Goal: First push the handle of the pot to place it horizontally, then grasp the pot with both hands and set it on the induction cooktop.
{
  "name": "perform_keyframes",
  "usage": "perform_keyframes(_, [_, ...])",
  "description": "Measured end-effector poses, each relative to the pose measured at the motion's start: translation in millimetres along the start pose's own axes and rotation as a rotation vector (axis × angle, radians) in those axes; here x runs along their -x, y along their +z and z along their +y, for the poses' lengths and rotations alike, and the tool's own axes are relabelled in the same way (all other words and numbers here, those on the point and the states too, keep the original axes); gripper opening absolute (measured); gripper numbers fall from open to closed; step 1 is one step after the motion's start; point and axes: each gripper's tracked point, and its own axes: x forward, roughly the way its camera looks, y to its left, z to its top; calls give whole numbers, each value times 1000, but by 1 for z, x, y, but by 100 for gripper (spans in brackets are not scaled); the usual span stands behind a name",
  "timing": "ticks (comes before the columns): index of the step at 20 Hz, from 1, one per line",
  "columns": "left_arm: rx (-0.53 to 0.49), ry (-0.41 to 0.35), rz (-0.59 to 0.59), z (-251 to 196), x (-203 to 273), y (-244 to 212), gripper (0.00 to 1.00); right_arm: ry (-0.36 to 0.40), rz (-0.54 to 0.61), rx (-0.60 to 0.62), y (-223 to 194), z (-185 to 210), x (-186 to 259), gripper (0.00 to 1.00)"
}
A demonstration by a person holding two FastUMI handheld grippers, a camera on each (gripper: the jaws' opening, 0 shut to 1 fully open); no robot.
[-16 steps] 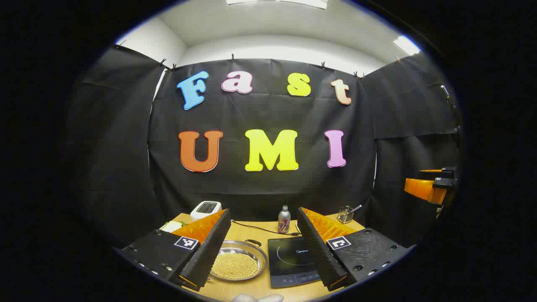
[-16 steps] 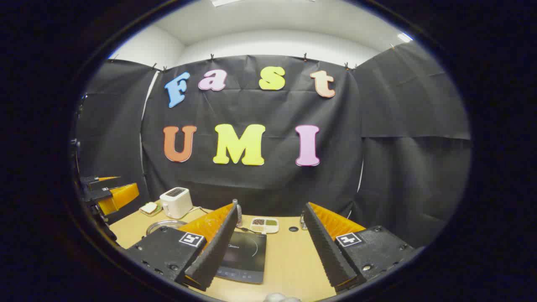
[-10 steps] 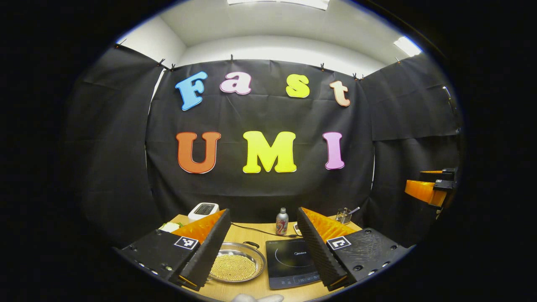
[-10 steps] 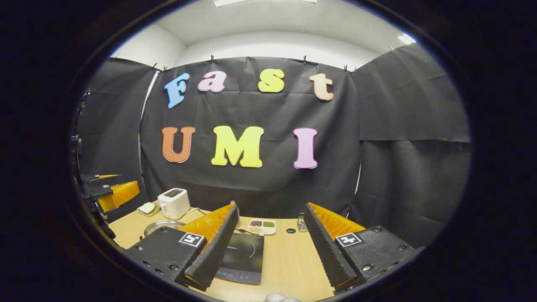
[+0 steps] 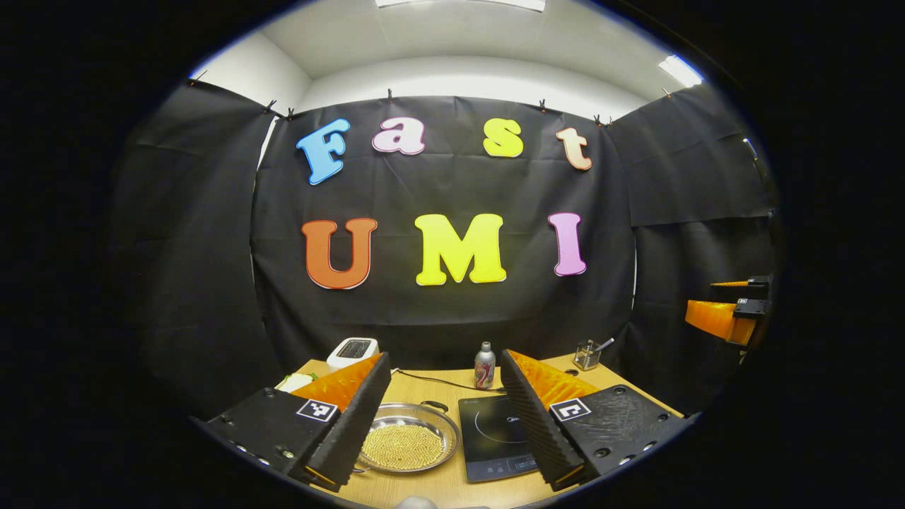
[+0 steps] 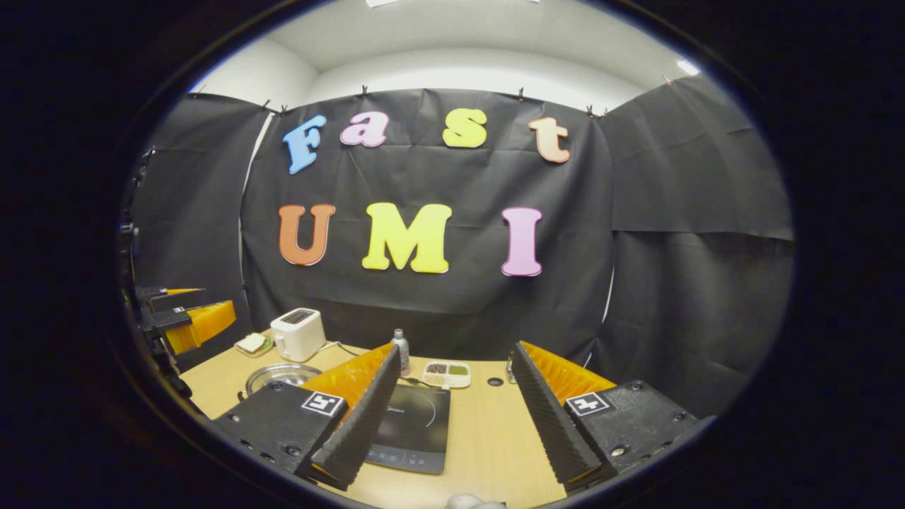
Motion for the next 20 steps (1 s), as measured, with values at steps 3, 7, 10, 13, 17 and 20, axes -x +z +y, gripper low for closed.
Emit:
perform_keyframes(3, [21,-93,15,-16,-2,-4,72,9,11,-4,-5,4,-2,97])
perform_keyframes(7, [46,-105,66,-8,-4,-20,3,10,15,-1,-5,6,-4,98])
perform_keyframes(10, [100,-141,138,-14,-10,-43,0,10,21,-1,-9,8,-5,97])
perform_keyframes(13, [84,-144,244,-7,-15,-77,0,10,36,0,-14,8,-4,97])
perform_keyframes(17, [20,-136,376,9,-22,-139,0,2,73,-13,-28,5,-4,98])
perform_keyframes(20, [-7,-126,541,29,-21,-205,0,-3,104,-29,-41,2,-4,99])
